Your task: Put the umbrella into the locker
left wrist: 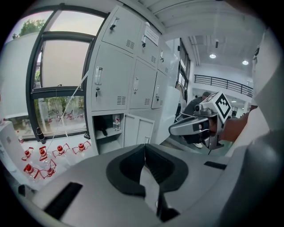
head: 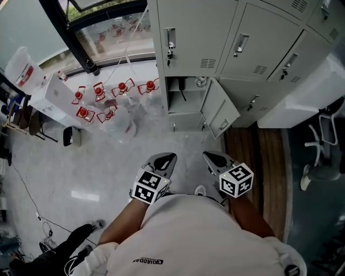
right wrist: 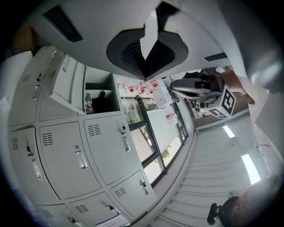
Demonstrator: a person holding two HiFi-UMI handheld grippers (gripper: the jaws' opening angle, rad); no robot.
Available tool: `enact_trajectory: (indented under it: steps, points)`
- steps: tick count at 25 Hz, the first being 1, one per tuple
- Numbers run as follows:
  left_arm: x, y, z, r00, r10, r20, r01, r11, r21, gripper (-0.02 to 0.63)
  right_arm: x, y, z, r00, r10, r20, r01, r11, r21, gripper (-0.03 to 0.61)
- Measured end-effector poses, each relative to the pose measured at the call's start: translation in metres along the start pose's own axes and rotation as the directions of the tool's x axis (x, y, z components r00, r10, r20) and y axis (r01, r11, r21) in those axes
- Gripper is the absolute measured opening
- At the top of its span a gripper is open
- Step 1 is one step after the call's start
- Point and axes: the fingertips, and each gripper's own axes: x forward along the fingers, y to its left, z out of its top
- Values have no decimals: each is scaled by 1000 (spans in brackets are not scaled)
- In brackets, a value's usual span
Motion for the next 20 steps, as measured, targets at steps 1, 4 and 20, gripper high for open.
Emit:
enact_trajectory:
  steps: [1, 4, 20]
  points:
    - [-1, 0, -1, 1000, -3, 2, 3, 1000, -1, 15, 1, 1, -2, 1000, -3, -3, 3, 1000, 0, 40]
    - [-3, 2, 0, 1000, -4, 15, 4, 1000, -9, 15, 3, 4, -3, 1000, -4, -10, 4, 1000, -7, 40]
    - [-1, -2, 10, 999, -11, 42, 11, 1000, -9, 15, 0, 2, -3, 1000, -25, -2, 25, 1000, -18, 40]
